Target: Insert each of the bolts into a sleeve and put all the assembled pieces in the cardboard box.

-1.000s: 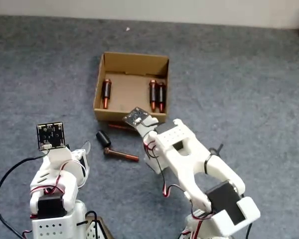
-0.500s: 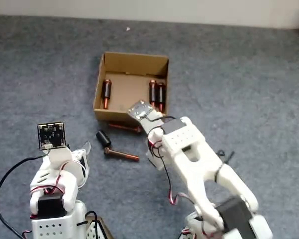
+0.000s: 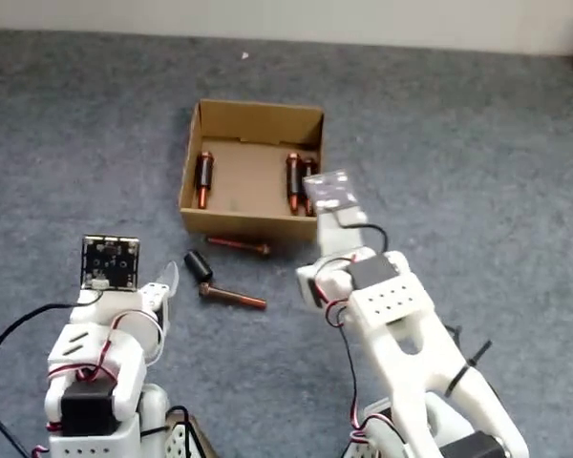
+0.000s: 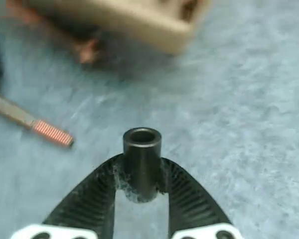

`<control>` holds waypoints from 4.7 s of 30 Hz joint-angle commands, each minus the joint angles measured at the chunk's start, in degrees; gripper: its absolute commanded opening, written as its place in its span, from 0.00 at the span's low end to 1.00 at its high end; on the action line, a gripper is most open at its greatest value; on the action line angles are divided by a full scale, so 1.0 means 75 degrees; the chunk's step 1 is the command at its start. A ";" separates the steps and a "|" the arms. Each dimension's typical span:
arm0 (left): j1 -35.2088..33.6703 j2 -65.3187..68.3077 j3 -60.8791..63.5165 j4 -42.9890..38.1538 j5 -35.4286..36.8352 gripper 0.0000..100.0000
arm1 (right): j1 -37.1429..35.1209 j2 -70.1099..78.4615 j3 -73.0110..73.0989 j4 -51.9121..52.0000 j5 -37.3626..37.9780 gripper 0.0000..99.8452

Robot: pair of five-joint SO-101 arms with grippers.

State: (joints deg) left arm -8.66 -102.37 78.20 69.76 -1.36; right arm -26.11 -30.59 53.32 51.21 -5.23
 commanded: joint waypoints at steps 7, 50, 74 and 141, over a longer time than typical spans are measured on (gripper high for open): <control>0.1670 0.4952 -0.2796 0.0340 0.0703 0.20 | 0.1201 -0.0287 0.0967 -0.2292 -0.1102 0.00; 0.2409 1.3439 -0.4542 -0.2555 0.8615 0.20 | 0.1248 -0.0287 0.1084 -0.2385 -0.1125 0.00; 0.2338 0.9711 -0.3628 -0.1676 0.7900 0.01 | 0.1049 -0.3042 0.1963 -0.1623 -0.1067 0.00; 0.4659 0.0639 -0.0147 -0.3153 0.3446 0.02 | -0.2608 -0.9934 0.6171 -0.2807 0.1477 0.00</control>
State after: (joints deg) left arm 26.77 -97.54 78.20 43.91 25.80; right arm -45.71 -103.74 95.69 31.78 5.41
